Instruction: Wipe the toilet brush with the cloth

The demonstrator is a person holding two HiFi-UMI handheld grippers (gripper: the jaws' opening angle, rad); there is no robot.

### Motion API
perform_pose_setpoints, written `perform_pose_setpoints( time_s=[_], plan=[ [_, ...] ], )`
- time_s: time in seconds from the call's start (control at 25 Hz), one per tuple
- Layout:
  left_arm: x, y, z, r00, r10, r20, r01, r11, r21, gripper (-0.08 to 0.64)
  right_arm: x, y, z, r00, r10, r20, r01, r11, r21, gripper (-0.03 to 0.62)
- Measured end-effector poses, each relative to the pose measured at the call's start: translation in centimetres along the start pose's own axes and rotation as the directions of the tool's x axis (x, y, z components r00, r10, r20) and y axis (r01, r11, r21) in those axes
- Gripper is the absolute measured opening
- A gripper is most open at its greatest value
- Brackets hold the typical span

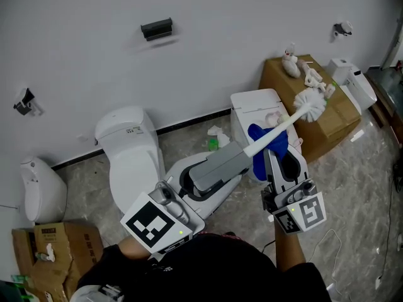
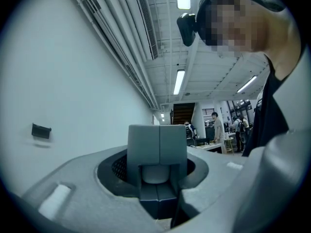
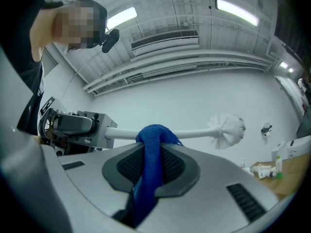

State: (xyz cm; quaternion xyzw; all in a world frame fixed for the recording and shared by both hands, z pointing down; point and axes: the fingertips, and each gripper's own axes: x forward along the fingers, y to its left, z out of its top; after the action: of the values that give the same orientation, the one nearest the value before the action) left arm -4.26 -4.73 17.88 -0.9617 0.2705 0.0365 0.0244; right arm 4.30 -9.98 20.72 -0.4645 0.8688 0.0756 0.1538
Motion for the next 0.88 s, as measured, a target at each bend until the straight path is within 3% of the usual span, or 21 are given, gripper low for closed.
perform_pose_setpoints(
  time_s=[0.88],
  plan=[
    [0.2, 0.3, -0.1, 1.0, -0.01, -0.026, 0.009, 1.0, -0.015, 0.161, 0.2, -2.7, 0.1, 0.998, -0.06, 0.007, 0.06, 0.998, 0.008, 0.064]
  ],
)
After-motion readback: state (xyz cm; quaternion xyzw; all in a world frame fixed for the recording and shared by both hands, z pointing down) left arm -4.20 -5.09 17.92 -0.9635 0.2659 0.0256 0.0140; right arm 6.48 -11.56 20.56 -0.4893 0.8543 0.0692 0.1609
